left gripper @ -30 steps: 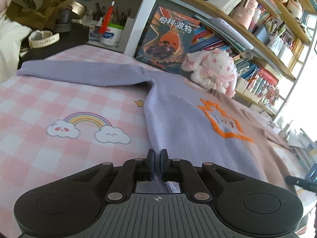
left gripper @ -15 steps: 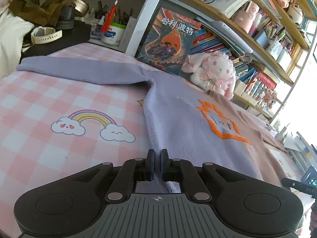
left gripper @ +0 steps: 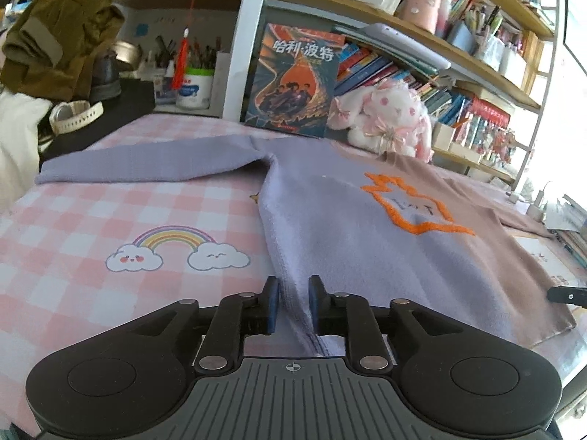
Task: Fold clothes
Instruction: 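Open both grippers and move the left gripper toward the lavender sleeve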
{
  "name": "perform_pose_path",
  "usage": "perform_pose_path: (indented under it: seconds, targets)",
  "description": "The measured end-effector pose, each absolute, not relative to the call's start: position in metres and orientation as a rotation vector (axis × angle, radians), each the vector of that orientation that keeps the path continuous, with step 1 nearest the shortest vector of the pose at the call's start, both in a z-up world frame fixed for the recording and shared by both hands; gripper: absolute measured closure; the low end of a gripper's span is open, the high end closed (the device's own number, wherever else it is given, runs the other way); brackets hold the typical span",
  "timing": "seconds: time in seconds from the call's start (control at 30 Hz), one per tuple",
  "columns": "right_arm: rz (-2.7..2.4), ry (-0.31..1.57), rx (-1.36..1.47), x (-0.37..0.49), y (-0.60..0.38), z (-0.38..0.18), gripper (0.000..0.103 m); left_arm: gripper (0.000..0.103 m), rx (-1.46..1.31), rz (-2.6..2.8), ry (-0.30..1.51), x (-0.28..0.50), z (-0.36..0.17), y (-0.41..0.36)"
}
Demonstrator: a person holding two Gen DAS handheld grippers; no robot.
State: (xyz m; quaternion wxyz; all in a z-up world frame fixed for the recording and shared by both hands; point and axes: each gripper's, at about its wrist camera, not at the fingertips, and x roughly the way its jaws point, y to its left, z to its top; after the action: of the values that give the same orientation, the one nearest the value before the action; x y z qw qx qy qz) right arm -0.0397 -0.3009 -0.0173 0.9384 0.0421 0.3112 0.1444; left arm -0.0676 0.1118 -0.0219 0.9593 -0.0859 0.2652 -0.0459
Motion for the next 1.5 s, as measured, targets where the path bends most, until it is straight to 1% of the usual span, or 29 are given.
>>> perform_pose_path:
  seconds: [0.03,0.07,0.1,0.13,0.17,0.2,0.27,0.4,0.47,0.57,0.83,1.0,1.5]
  targets:
    - [0.294,0.635,0.087,-0.04,-0.301,-0.017,0.066,0.072,-0.169,-0.095,0.531,-0.069,-0.02,0.111]
    - [0.293,0.636,0.088,-0.041,-0.301,-0.016,0.064,0.064,-0.157,-0.094,0.521,-0.072,-0.017,0.11]
    - [0.292,0.634,0.088,-0.042,-0.3,-0.016,0.063,0.052,-0.143,-0.096,0.509,-0.075,-0.014,0.109]
    - [0.294,0.626,0.084,-0.043,-0.298,-0.014,0.06,0.048,-0.131,-0.099,0.496,-0.077,-0.011,0.107]
    - [0.296,0.618,0.079,-0.044,-0.295,-0.012,0.056,0.041,-0.118,-0.103,0.483,-0.079,-0.008,0.106]
    - [0.298,0.61,0.075,-0.045,-0.293,-0.01,0.054,0.037,-0.106,-0.106,0.469,-0.082,-0.005,0.104]
    - [0.302,0.594,0.066,-0.047,-0.288,-0.007,0.046,0.033,-0.088,-0.117,0.45,-0.085,0.0,0.101]
    - [0.31,0.563,0.049,-0.05,-0.278,0.0,0.038,0.027,-0.074,-0.115,0.427,-0.086,0.006,0.101]
    - [0.321,0.555,0.04,-0.047,-0.27,0.002,0.032,0.026,-0.078,-0.108,0.423,-0.086,0.007,0.103]
    - [0.346,0.548,0.024,-0.041,-0.254,0.006,0.027,0.025,-0.085,-0.092,0.424,-0.086,0.004,0.11]
    - [0.437,0.539,-0.052,-0.021,-0.202,0.006,0.025,0.025,-0.107,-0.033,0.434,-0.082,-0.001,0.139]
    - [0.479,0.527,-0.081,-0.005,-0.172,0.008,0.024,0.023,-0.117,0.014,0.43,-0.075,0.0,0.163]
    - [0.594,0.448,-0.198,0.047,-0.107,0.007,0.021,0.022,-0.181,0.116,0.444,-0.03,0.002,0.216]
